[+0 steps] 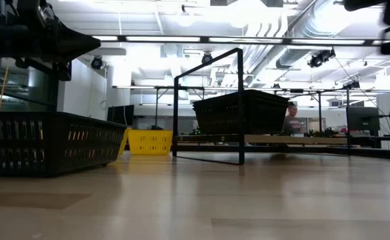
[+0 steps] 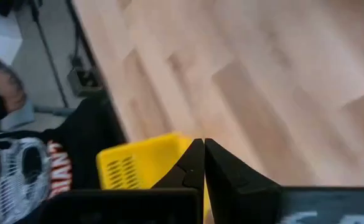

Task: Stack baskets on shelf by color
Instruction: Put the right yellow bin on the shelf

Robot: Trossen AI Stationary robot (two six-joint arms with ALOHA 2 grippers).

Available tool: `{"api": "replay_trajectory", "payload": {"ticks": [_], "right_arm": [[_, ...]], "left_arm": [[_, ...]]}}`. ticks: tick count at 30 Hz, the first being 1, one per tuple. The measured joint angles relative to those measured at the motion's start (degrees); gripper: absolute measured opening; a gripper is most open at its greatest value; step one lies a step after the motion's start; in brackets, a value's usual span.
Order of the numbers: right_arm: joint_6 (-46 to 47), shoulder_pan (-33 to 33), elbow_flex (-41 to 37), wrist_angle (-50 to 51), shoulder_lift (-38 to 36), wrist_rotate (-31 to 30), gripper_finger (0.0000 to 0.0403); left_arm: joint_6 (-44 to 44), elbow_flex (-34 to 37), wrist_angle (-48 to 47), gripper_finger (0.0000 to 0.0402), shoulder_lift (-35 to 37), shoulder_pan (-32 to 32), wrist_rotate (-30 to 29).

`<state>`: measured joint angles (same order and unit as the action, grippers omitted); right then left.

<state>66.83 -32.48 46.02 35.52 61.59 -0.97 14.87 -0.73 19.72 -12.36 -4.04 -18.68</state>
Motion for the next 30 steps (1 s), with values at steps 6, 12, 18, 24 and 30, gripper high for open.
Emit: {"api": "replay_trajectory", "payload": {"ticks": [6, 12, 18, 24, 30], "right_arm": [[11.61, -9.21, 0.00, -3.19, 4.16, -1.80, 0.0001], [11.25, -11.32, 0.00, -7.92, 8.86, -1.44, 0.0044], [9.73, -11.57, 0.00, -10.25, 12.94, 1.58, 0.0124], [9.23, -11.44, 0.00, -13.67, 15.50, 4.13, 0.0157], [4.95, -11.44, 6.45, -5.70, 20.25, 5.62, 0.0148]], "left_arm": [[-0.04, 0.00, 0.53, 0.0000, 0.00, 0.00, -0.06], [-0.44, 0.00, 1.45, 0.0000, 0.00, -0.02, -0.15], [-0.46, 0.00, 1.53, 0.0000, 0.00, 0.00, -0.17], [-0.48, 0.00, 1.55, 0.0000, 0.00, 0.00, -0.39], [-0.48, 0.00, 1.58, 0.0000, 0.00, -0.02, -1.15]]}}
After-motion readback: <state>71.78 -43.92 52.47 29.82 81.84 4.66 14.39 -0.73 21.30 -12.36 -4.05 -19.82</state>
